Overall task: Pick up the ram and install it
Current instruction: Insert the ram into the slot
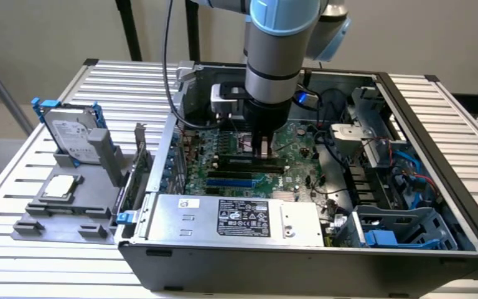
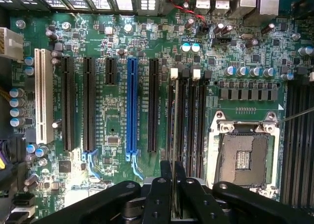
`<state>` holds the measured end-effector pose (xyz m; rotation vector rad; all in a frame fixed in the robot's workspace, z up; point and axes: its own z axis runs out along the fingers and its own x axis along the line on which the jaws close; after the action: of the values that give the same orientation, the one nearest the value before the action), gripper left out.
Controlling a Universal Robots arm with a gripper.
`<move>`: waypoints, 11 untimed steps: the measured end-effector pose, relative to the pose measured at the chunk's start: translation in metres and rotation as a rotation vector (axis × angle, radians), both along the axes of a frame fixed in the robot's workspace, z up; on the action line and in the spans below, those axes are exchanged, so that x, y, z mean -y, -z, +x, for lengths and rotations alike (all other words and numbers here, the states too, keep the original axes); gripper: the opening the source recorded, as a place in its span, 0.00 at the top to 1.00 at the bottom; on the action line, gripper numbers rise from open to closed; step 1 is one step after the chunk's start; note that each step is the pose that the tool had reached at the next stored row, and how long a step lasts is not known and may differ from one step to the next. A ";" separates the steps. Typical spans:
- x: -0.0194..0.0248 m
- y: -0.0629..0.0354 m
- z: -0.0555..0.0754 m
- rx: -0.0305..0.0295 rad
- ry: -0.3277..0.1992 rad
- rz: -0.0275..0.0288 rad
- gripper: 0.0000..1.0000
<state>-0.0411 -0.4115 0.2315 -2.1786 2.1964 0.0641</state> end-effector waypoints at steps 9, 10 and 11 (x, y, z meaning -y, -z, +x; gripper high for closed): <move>-0.0009 0.0031 -0.001 0.0000 0.000 -0.0020 0.86; -0.0012 0.0034 -0.001 -0.0001 0.000 -0.0020 0.86; -0.0015 0.0038 -0.001 0.0000 0.000 -0.0021 0.86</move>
<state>-0.0418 -0.4100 0.2277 -2.1801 2.1970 0.0619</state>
